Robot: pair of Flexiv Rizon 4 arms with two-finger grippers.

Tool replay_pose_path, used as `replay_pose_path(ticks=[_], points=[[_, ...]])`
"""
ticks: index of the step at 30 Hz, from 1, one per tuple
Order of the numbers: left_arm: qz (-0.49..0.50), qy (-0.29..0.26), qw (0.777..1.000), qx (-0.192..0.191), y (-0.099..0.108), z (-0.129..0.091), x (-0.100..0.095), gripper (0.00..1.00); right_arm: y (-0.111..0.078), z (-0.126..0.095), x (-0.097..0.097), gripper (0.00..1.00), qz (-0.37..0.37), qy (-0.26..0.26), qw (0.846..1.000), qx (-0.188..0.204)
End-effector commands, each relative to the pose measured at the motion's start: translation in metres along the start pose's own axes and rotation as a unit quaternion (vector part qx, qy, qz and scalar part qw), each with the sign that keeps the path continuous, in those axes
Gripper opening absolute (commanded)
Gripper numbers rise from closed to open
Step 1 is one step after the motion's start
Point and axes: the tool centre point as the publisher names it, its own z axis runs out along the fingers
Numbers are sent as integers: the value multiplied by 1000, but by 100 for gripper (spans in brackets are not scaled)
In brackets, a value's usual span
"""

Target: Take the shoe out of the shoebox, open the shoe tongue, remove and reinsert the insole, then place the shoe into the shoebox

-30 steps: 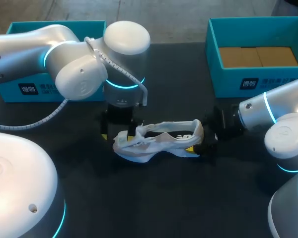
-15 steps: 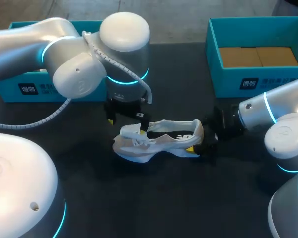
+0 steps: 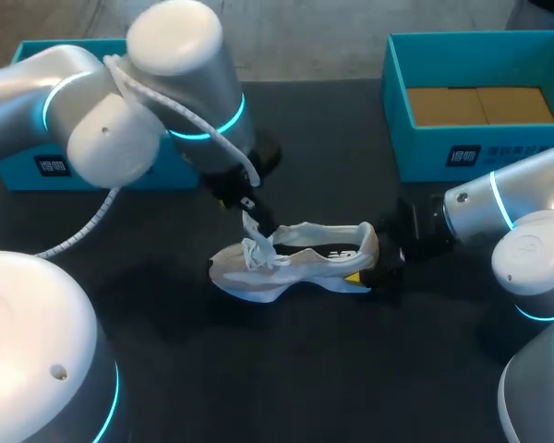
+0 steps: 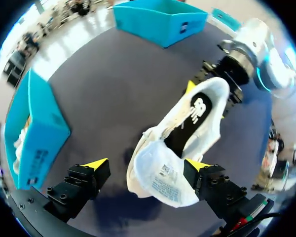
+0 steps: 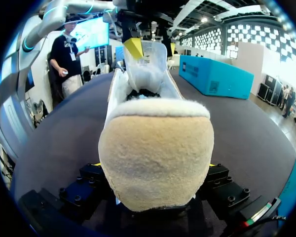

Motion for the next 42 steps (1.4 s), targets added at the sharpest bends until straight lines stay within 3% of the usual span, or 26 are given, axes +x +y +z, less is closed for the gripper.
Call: replay_pose_path(ticks=[1,5,14,15,17,19,20,31,42], points=[[184,74,980,16,-9,-12,-4,100,0,3,0,0,0,-1,1000,1],[251,79,964,31,-22,-23,-1,100,0,3,0,0,0,-1,1000,1],[305,63,950,26,-54,-33,5,100,0,3,0,0,0,-1,1000,1],[309,60,949,27,-58,-33,6,85,0,3,0,0,0,-1,1000,1],[312,55,948,26,-64,-32,9,36,0,3,0,0,0,-1,1000,1],[314,56,948,28,-69,-32,13,7,0,3,0,0,0,-1,1000,1],[315,54,947,29,-72,-32,15,0,0,3,0,0,0,-1,1000,1],[301,39,952,43,-96,-23,43,0,0,3,0,0,0,-1,1000,1],[326,73,942,37,-92,-2,70,0,0,3,0,0,0,-1,1000,1]])
